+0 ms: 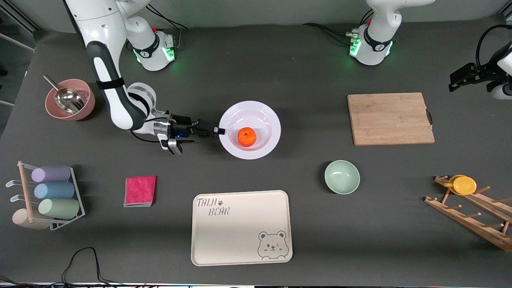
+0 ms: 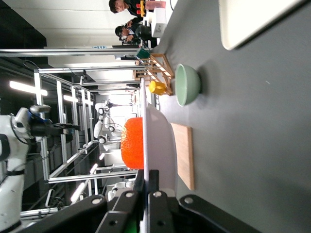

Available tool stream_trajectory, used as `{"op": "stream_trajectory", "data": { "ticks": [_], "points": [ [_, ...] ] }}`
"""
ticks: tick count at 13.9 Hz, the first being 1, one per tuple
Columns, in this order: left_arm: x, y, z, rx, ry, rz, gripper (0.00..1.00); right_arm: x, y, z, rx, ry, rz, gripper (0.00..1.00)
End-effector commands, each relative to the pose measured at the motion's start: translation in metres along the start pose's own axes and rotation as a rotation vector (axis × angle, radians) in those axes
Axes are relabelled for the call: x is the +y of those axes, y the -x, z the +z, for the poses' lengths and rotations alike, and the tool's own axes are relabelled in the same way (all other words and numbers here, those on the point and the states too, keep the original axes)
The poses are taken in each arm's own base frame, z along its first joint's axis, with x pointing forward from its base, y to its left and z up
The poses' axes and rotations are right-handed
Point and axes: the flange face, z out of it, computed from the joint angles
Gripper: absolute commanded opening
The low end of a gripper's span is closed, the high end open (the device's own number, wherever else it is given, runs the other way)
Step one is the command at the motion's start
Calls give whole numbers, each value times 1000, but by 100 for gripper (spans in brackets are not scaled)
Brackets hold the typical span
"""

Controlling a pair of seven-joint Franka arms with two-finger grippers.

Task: Place orange and plate with both arms
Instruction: 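Slide the plate onto the white bear tray with the right gripper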

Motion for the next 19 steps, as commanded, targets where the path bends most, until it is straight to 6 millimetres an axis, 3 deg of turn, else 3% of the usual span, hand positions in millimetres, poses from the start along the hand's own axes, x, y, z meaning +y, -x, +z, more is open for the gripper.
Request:
{"op": "stream_trajectory", "data": {
  "ticks": [1,3,6,10,14,19],
  "points": [
    [3,4,-1,9,-15,-1,100,-33,-45,5,0,-7,15,0],
    [4,3,-2,13,-15,-19,100,-42,-74,12,10,-9,11,0],
    [4,2,0,12,-15,-17,100,-50,-134,9,48,-8,-33,0],
    [6,3,3,1,-15,-16,100,-45,-221,18,70,0,-81,0],
    [6,3,3,1,-17,-14,100,-36,-283,16,98,-14,-34,0],
    [7,-1,7,9,-18,-14,100,13,-284,28,127,18,-21,0]
  ]
}}
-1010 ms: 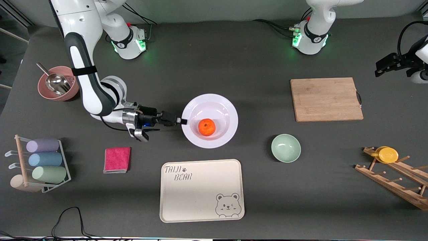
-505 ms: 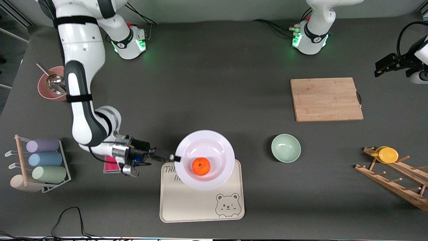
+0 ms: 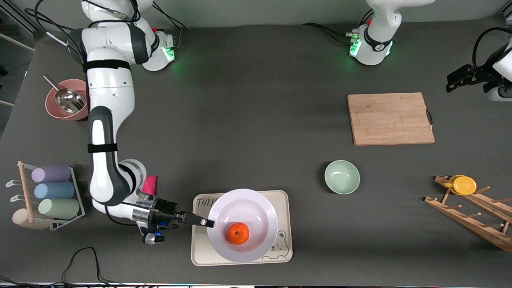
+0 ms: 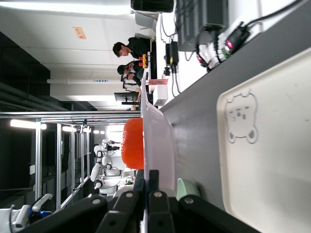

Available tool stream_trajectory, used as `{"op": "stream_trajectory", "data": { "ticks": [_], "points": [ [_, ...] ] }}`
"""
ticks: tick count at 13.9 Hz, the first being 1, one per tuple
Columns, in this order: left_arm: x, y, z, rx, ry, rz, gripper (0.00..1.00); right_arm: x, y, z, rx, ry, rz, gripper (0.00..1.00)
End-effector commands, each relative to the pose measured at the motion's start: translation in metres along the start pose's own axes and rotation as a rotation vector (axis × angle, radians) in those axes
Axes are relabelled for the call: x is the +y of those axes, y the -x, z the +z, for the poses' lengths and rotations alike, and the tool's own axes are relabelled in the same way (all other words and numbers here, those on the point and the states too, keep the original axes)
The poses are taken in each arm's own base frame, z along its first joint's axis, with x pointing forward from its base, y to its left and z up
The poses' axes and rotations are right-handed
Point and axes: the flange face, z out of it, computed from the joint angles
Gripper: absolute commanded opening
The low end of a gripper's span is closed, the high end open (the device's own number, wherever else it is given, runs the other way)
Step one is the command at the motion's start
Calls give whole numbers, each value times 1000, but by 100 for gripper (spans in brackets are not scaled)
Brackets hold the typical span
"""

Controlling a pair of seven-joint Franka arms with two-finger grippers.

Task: Place orange and plate with both arms
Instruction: 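Slide the plate onto the white bear tray with the right gripper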

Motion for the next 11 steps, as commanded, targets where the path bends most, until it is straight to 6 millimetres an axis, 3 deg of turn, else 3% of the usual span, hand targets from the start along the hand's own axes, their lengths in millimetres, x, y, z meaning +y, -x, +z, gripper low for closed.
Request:
{"op": "stream_trajectory", "data": {
  "ticks": [1,4,11],
  "points": [
    [3,1,0,17,-17,-10,100,22,-2,12,9,7,9,0],
    [3,1,1,14,-17,-10,100,91,16,26,9,29,-45,0],
    [3,1,2,14,-17,-9,100,119,22,21,13,55,-49,0]
  ]
}}
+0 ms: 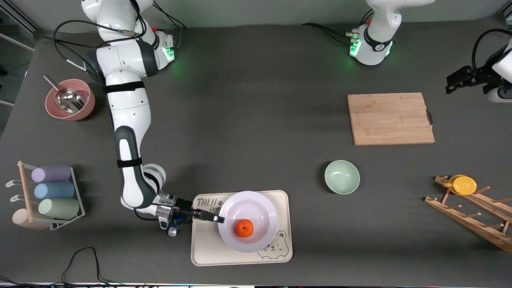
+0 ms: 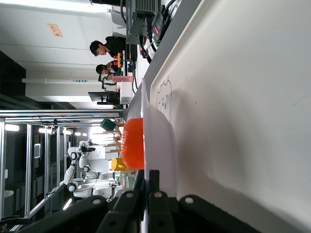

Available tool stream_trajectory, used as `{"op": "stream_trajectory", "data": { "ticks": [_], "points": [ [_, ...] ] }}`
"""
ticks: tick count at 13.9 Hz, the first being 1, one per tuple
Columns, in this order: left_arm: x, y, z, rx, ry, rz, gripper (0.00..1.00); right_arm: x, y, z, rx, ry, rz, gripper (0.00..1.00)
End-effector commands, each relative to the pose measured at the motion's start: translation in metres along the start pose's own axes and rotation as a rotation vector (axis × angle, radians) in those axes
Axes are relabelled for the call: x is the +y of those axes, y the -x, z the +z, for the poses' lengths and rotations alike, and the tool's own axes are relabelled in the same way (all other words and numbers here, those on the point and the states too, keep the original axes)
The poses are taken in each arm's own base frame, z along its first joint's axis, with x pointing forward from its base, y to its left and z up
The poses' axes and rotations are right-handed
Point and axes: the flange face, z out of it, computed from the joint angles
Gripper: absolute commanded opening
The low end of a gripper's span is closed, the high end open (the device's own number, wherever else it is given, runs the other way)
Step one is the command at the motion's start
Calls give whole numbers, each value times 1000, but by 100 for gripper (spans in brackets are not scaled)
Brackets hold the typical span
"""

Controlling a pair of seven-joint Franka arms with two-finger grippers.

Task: Place orange and plate with both arms
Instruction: 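Open the right gripper to release the plate rim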

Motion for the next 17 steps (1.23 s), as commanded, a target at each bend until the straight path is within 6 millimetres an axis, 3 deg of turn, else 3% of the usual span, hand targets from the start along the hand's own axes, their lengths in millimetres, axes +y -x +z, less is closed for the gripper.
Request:
{"op": "stream_trajectory", "data": {
  "ticks": [1,3,6,11,14,17],
  "points": [
    [3,2,2,7,-17,-10,100,2,-1,3,7,-15,-28,0],
    [4,3,1,7,-17,-8,100,2,-2,2,7,-11,-25,0],
    [3,3,1,7,-17,-10,100,4,-1,2,9,-1,-26,32],
    [4,3,0,14,-17,-10,100,1,-4,-2,-12,69,-54,65],
    [5,3,-4,30,-18,-7,100,-13,-13,-11,-31,128,-48,68],
    [3,4,-9,43,-19,-9,100,-60,-33,-28,-52,225,-16,68]
  ]
}}
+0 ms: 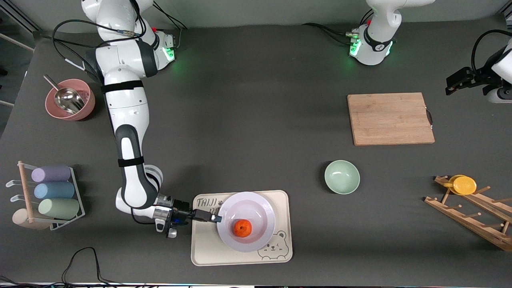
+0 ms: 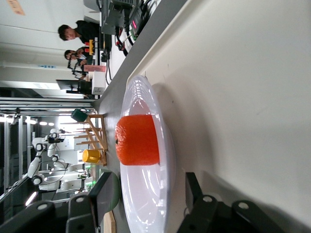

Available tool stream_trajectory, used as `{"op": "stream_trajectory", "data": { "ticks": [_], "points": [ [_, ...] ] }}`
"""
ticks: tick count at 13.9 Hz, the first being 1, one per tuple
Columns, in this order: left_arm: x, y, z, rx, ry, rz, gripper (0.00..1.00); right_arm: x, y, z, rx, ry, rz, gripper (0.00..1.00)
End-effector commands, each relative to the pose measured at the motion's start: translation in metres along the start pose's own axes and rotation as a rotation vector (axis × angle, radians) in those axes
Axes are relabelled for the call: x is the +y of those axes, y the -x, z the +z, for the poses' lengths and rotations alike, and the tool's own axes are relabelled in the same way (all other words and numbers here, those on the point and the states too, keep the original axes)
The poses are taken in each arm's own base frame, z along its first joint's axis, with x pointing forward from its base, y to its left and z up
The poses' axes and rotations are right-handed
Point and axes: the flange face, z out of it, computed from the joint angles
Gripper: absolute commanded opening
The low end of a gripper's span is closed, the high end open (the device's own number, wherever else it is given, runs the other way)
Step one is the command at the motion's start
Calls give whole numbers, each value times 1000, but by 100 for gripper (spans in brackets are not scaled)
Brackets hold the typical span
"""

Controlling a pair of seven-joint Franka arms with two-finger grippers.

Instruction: Place orange and plate with both arms

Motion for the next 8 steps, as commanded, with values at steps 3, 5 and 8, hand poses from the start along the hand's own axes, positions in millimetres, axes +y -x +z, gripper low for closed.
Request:
{"op": "stream_trajectory", "data": {
  "ticks": [3,5,8],
  "points": [
    [3,11,-15,26,-17,-9,100,-76,-31,-56,-34,221,-64,71],
    [3,17,-22,36,-18,-10,100,-117,-35,-82,-92,408,-162,79],
    [9,21,-25,45,-17,-1,100,-178,-32,-132,-179,584,-243,100]
  ]
}}
